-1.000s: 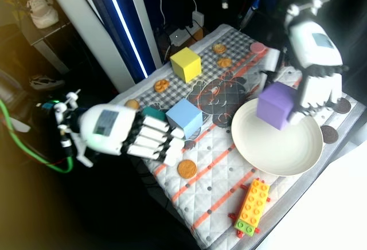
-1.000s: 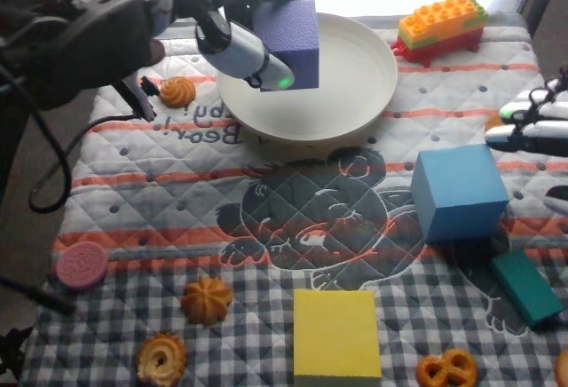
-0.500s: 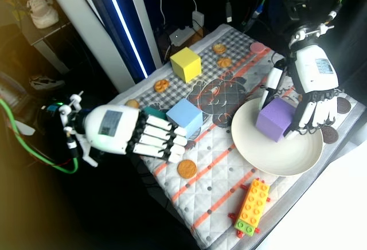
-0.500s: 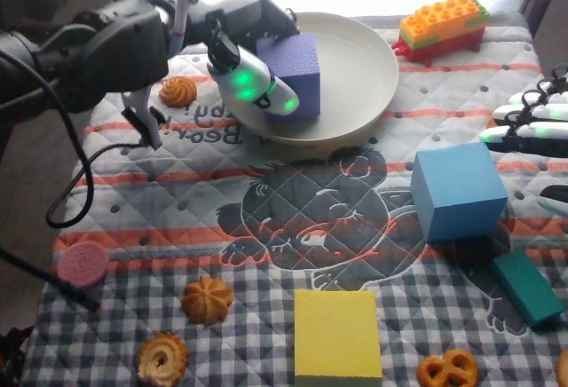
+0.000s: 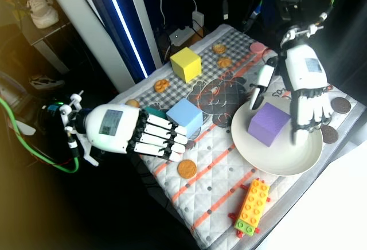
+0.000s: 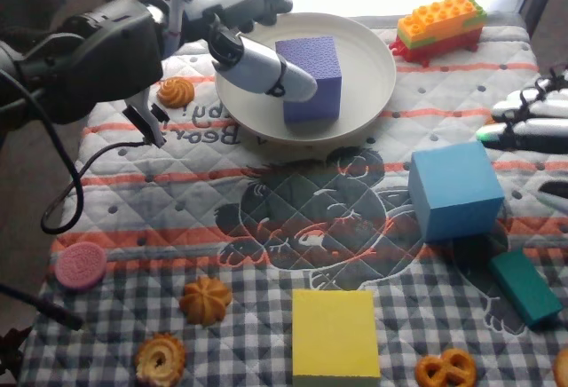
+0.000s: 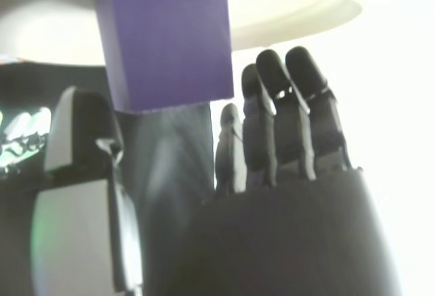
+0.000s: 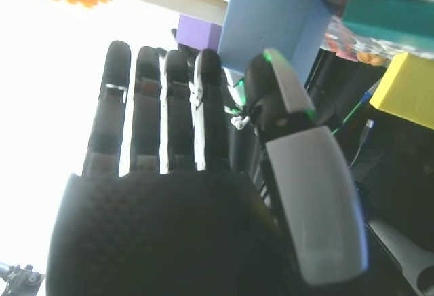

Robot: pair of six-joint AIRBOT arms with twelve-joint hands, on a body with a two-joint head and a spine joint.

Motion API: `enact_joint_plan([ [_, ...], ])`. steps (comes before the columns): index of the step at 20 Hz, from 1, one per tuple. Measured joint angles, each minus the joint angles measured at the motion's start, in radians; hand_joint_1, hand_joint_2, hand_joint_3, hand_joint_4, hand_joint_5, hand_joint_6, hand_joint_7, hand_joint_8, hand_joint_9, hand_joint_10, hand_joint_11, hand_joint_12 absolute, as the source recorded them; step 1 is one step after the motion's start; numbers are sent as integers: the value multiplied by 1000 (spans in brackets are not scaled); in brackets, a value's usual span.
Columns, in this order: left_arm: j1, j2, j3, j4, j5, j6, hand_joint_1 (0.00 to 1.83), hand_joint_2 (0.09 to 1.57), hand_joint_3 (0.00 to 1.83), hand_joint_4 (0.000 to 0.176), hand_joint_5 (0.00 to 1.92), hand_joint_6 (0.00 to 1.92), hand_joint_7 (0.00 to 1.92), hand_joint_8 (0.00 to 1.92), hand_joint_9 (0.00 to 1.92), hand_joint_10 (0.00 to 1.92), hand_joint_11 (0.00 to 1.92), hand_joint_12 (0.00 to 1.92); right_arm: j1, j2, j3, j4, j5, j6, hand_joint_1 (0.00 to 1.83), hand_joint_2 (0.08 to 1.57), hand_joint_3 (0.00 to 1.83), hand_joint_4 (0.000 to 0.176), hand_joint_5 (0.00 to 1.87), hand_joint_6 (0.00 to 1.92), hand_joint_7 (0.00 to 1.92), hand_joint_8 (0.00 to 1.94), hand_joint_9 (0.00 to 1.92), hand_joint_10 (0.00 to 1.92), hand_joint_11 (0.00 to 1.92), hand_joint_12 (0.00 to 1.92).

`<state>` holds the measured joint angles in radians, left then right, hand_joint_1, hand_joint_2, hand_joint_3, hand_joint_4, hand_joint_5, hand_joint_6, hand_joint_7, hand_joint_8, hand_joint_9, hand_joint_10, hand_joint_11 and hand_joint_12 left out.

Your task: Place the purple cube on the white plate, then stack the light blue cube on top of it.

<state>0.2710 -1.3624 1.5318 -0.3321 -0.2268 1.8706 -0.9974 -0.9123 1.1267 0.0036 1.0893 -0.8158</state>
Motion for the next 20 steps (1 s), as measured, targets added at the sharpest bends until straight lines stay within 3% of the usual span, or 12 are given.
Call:
enact_joint_plan([
  [2,0,11,-22,10,-14,1,750,903,0,176,0,0,231,0,306,206,0,1261,10,10,0,-4,6,0,879,1314,1,11,475,1,378,0,323,0,99,518],
  [4,2,42,-69,22,-30,2,745,865,0,176,0,0,208,2,312,80,0,1219,33,18,0,-1,5,-2,846,1282,3,55,463,0,392,1,340,1,178,434],
  [8,68,158,-231,93,-162,-77,734,873,2,176,0,0,152,5,251,11,0,1052,87,26,0,8,19,-40,649,1277,0,94,416,0,370,0,354,15,232,371],
  [9,99,204,-291,107,-211,-82,716,874,0,176,0,0,109,7,177,7,0,828,96,25,0,3,18,-42,620,1179,0,135,372,0,321,0,339,0,192,508],
  [10,116,226,-317,115,-234,-81,716,874,0,176,0,0,109,7,177,7,0,828,96,25,0,2,19,-42,620,1179,0,135,372,0,321,0,339,0,192,508],
  [12,187,317,-422,124,-349,-127,665,887,2,176,0,0,41,4,38,16,0,356,103,24,-5,-6,16,-43,540,1109,1,132,277,0,253,0,266,1,17,747],
  [13,222,345,-449,135,-397,-170,672,890,1,176,0,0,34,2,28,10,0,194,113,24,-9,-19,9,-43,469,1080,0,145,213,0,242,0,256,0,3,702],
  [15,315,418,-522,127,-479,-212,818,852,0,176,2,0,38,0,59,1,0,327,131,10,-18,-35,0,-45,466,1031,0,162,109,0,125,0,152,0,0,761],
  [16,342,446,-551,129,-497,-212,947,832,0,176,0,0,7,0,21,1,0,159,134,3,-20,-50,-10,-45,406,1003,2,164,58,0,90,0,175,1,37,880],
  [17,380,486,-590,130,-531,-215,868,830,0,176,0,0,0,0,1,0,0,5,135,-6,-20,-75,-27,-45,397,964,0,152,8,3,38,3,60,2,1,792],
  [18,405,512,-616,121,-562,-215,776,876,20,176,0,0,0,0,0,0,0,0,138,-14,-21,-82,-43,-45,337,943,0,171,1,0,27,1,76,8,0,786],
  [20,441,543,-652,110,-611,-215,795,883,19,176,0,0,0,0,0,0,0,0,145,-24,-23,-87,-71,-43,346,934,0,175,0,0,53,0,157,7,12,884],
])
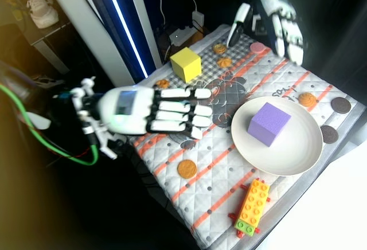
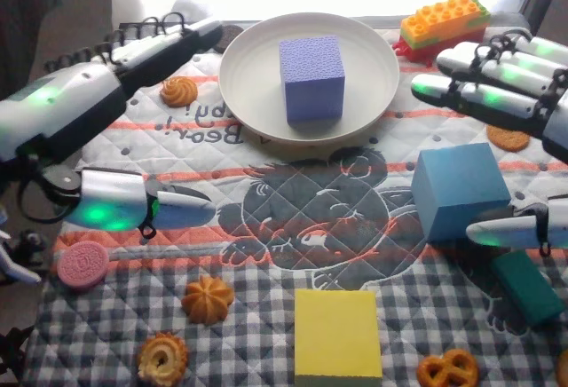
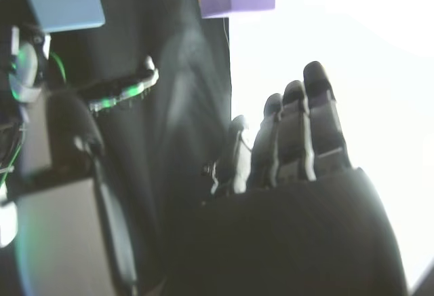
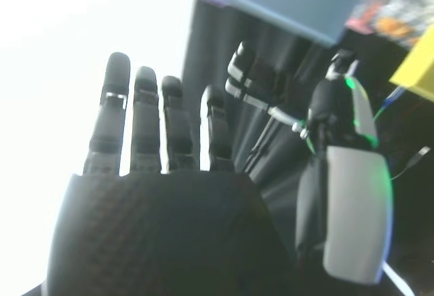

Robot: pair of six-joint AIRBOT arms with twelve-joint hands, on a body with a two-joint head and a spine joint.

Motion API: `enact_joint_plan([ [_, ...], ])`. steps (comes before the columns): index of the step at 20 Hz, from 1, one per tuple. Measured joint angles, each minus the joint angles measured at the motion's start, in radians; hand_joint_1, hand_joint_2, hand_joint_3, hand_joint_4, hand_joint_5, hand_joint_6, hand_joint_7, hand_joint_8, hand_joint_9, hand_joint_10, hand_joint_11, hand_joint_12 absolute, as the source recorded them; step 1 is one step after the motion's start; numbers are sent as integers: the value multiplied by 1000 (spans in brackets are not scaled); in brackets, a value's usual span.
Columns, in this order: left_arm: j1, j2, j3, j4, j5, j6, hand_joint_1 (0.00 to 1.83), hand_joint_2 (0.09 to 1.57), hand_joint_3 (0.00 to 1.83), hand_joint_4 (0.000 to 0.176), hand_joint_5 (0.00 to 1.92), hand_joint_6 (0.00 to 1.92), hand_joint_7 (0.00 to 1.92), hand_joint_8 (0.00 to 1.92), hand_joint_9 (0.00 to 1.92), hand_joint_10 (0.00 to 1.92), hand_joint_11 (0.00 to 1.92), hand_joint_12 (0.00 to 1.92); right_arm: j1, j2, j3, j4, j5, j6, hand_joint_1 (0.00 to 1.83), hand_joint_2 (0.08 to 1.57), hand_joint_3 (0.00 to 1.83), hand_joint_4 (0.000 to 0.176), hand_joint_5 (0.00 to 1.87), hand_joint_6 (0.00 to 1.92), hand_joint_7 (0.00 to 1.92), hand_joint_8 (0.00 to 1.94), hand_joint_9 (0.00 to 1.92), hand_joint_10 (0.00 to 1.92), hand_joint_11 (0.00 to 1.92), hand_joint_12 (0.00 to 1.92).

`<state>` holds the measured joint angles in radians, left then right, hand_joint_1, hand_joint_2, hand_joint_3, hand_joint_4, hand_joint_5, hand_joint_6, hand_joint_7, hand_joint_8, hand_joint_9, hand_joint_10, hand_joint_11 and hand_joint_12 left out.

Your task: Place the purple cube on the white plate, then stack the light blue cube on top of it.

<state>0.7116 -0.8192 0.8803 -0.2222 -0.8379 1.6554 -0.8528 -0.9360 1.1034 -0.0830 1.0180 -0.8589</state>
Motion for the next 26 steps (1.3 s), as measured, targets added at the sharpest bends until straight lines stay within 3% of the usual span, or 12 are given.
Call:
enact_joint_plan([
  [3,28,8,-31,2,-48,-1,691,907,16,176,0,0,0,0,0,0,0,0,3,-29,15,12,-16,7,563,942,1,118,169,3,352,8,543,30,339,894],
  [9,59,13,-32,-29,-37,-8,749,906,6,176,0,0,0,0,0,0,0,0,18,-69,50,12,-75,34,714,947,2,92,272,10,560,23,766,107,384,1393],
  [10,59,13,-32,-27,-38,-8,756,908,6,176,0,0,0,0,0,0,0,0,18,-70,52,13,-75,37,740,942,0,80,299,6,621,7,675,567,459,1543],
  [12,59,13,-34,-26,-37,-8,786,900,1,176,0,0,0,0,0,0,0,0,18,-76,59,16,-85,44,780,982,2,21,403,14,359,1126,429,1826,637,1906],
  [13,60,13,-34,-23,-38,-8,789,896,0,176,0,0,0,0,0,0,0,0,17,-78,64,16,-95,50,803,994,1,0,437,6,414,802,439,1503,528,1859],
  [17,66,13,-34,-29,-31,-8,829,892,0,176,0,0,0,0,0,0,0,0,18,-100,111,18,-90,163,1142,1010,6,3,591,9,747,1893,916,1918,993,1921],
  [19,75,13,-34,-30,-43,-17,827,890,0,176,0,0,0,0,0,0,0,0,31,-101,117,13,-91,175,1159,1036,3,0,677,23,758,1931,950,1920,1034,1921],
  [20,84,13,-34,-32,-45,-29,840,891,0,176,0,0,0,0,0,0,0,0,52,-101,121,6,-96,175,1212,1014,5,59,555,1734,879,1937,1064,1921,1132,1921],
  [21,90,12,-34,-31,-48,-35,861,884,0,176,5,2,0,0,0,0,0,0,75,-101,126,-3,-97,175,1209,1024,3,124,607,1884,885,1940,1091,1921,1176,1921],
  [23,101,12,-34,-40,-51,-38,866,894,1,176,19,7,0,0,0,0,0,0,130,-105,142,-19,-88,176,1262,1081,7,170,586,1920,826,1941,984,1921,1052,1921],
  [25,105,12,-34,-51,-53,-38,863,896,2,176,20,7,0,0,0,0,0,0,175,-119,159,-34,-83,175,1242,1064,0,166,602,1921,828,1941,969,1921,1061,1921],
  [26,109,12,-34,-53,-57,-38,835,898,2,176,21,6,0,0,0,0,0,0,197,-130,171,-46,-84,176,1217,1055,0,75,560,1798,761,1941,925,1921,1032,1921],
])
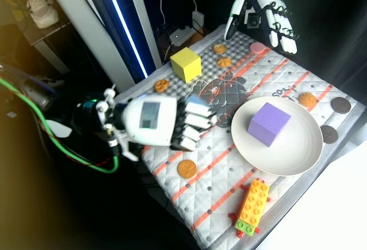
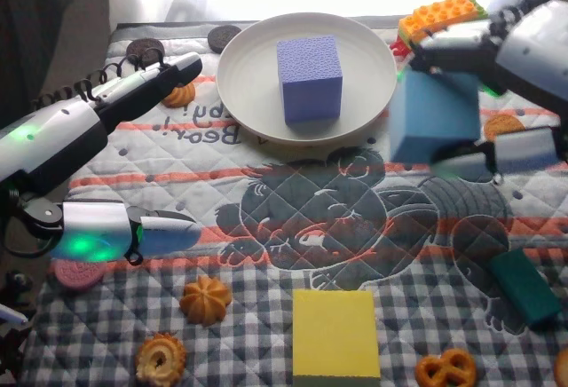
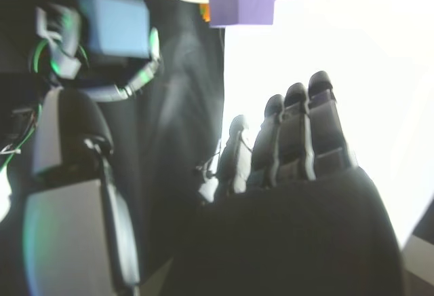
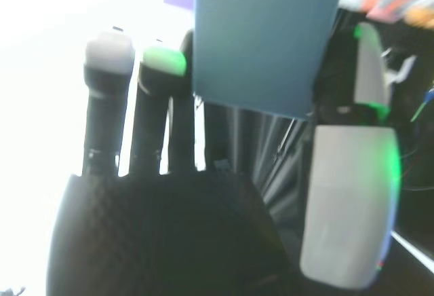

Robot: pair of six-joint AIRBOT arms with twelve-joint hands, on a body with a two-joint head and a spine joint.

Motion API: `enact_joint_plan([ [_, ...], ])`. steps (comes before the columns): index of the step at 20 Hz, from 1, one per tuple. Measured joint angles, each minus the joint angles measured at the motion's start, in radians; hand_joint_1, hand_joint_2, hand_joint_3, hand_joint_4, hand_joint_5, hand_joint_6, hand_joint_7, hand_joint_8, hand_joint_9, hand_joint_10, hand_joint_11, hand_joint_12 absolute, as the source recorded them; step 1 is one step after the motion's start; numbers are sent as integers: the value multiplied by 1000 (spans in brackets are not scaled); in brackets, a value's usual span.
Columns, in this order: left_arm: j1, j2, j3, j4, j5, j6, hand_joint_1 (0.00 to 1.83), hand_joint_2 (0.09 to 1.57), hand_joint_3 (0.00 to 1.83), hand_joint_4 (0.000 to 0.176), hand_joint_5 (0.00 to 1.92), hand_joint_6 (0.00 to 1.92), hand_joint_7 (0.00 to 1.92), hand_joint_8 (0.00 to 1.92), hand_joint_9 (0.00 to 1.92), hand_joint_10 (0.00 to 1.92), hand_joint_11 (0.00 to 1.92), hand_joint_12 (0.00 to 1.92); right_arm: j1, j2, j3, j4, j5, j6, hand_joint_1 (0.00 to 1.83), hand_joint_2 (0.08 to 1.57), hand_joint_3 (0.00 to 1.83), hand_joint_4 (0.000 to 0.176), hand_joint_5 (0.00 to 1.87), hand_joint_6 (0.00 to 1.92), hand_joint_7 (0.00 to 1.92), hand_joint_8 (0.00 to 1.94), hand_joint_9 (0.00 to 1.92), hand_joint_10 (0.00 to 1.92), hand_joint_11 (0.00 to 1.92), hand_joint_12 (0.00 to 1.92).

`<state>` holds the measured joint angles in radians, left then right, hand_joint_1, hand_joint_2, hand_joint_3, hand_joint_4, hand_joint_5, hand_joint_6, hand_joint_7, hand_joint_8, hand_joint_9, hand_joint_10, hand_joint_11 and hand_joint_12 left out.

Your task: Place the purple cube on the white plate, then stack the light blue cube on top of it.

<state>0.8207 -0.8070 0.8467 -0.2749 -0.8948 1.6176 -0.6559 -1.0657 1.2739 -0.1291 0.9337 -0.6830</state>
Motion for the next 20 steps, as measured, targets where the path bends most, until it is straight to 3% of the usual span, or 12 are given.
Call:
enact_joint_plan([
  [1,1,0,0,-1,0,0,804,899,3,176,12,2,0,0,0,0,0,0,32,-16,17,-14,-6,1,1230,1023,0,0,634,1540,718,1795,829,1921,926,1921],
  [2,4,0,0,-3,-6,0,815,889,0,176,7,0,0,0,0,0,0,0,63,-30,32,-25,-18,1,1223,1016,0,0,660,1452,710,1796,791,1921,832,1921],
  [3,10,0,0,-6,-14,-1,836,883,0,176,9,1,0,0,0,0,0,0,103,-49,53,-27,-32,1,1231,1020,0,0,639,1616,702,1910,824,1921,883,1921],
  [4,13,0,-1,-8,-17,-1,836,883,0,176,9,1,0,0,0,0,0,0,124,-60,67,-31,-37,2,1231,1020,0,0,639,1616,702,1910,824,1921,883,1921],
  [5,19,0,-2,-13,-19,-4,849,873,0,176,9,1,0,0,0,0,0,0,166,-88,98,-32,-60,2,1217,1021,0,29,645,1753,750,1940,898,1921,1040,1921],
  [6,19,0,-2,-13,-15,-4,842,878,0,176,8,0,0,0,0,0,0,0,196,-111,119,-27,-83,1,1213,1020,0,1,655,1728,767,1941,921,1921,1067,1921],
  [10,19,0,-2,-14,-16,-4,845,886,0,176,8,1,0,0,0,0,0,0,259,-178,180,-41,-167,2,1222,1004,0,0,702,1797,775,1939,895,1921,1035,1921],
  [11,19,0,-2,-14,-15,-4,852,884,0,176,10,2,0,0,0,0,0,0,272,-193,197,-38,-185,2,1228,998,0,26,718,1870,830,1941,949,1921,1097,1921],
  [15,19,-14,1,-15,-4,-5,856,889,1,176,15,6,0,0,0,0,0,0,304,-260,253,-28,-234,2,1235,1000,0,23,710,1810,854,1941,1018,1921,1144,1921],
  [16,19,-15,3,-13,-2,-5,865,885,0,176,22,8,0,0,0,0,0,0,306,-273,262,-30,-250,2,1235,1007,1,6,704,1781,825,1914,964,1921,1074,1921],
  [18,19,-19,8,-17,-1,-5,848,886,0,176,23,6,0,0,0,0,0,0,319,-303,283,-30,-290,2,1214,1004,0,0,688,1760,782,1858,872,1921,954,1921],
  [20,19,-21,8,-12,5,-5,873,880,0,176,30,8,0,0,0,0,0,0,328,-317,294,-30,-306,2,1218,997,0,0,699,1778,824,1881,921,1921,1002,1921],
])
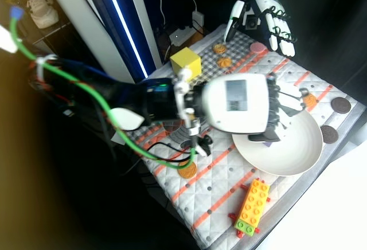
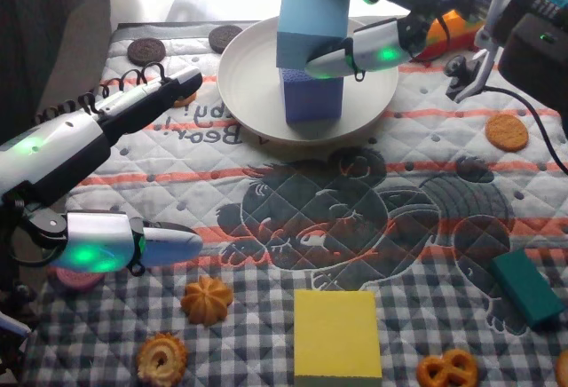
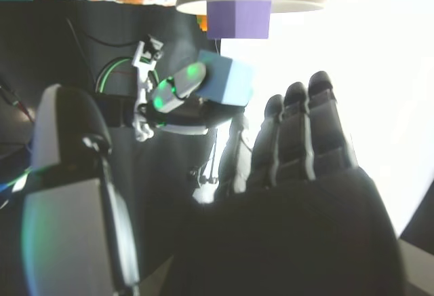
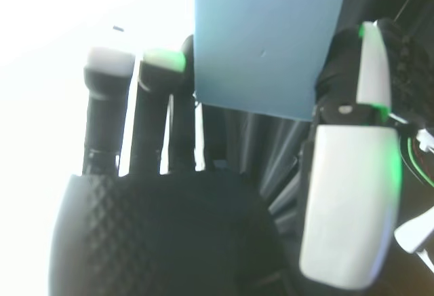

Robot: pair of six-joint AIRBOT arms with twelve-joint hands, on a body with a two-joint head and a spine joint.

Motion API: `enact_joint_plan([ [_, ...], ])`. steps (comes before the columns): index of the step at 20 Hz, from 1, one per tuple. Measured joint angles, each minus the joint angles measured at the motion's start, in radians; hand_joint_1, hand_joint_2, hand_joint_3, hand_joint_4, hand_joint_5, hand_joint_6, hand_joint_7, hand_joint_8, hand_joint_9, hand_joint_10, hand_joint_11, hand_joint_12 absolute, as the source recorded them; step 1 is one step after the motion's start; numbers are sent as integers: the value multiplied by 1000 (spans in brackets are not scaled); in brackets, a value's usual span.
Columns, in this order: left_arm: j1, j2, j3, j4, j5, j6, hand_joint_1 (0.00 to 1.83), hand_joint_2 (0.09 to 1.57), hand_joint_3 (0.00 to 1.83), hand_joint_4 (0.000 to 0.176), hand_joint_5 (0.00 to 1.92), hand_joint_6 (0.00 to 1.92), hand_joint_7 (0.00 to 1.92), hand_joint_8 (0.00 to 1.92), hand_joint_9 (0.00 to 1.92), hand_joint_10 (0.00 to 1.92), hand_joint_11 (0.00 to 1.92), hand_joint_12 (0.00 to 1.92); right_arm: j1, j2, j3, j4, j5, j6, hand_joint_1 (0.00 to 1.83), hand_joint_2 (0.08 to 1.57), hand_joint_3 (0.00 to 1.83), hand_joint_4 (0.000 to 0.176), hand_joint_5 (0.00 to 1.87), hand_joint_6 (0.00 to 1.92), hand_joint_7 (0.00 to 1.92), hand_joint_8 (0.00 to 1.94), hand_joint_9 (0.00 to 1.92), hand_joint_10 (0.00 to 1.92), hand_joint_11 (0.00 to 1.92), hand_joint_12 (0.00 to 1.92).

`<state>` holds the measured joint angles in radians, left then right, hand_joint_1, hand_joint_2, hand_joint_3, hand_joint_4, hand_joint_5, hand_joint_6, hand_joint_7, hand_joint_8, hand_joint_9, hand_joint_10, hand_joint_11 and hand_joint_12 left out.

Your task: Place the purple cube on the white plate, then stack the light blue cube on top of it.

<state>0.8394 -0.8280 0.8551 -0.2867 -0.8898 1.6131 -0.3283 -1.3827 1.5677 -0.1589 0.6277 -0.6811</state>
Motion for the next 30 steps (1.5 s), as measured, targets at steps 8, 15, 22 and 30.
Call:
enact_joint_plan([
  [8,-2,-6,3,10,2,-16,852,893,3,176,34,4,0,0,0,0,0,0,0,-16,19,4,-44,0,1233,999,2,0,654,1799,717,1927,836,1921,958,1921],
  [15,-3,-6,3,13,2,-21,848,896,2,176,45,5,8,3,0,0,0,0,0,-22,27,7,-50,4,1150,1125,1,0,914,1102,794,1501,850,1731,894,1921],
  [22,-3,-6,3,17,1,-23,836,909,5,176,53,5,16,5,0,0,0,0,-6,-22,27,18,-55,5,900,1018,0,18,214,0,463,1,567,122,294,1271],
  [30,-11,-6,4,16,-3,-25,831,913,4,176,68,6,22,3,0,0,0,0,-13,-2,12,24,-56,3,811,906,0,134,0,0,42,0,281,0,101,1211],
])
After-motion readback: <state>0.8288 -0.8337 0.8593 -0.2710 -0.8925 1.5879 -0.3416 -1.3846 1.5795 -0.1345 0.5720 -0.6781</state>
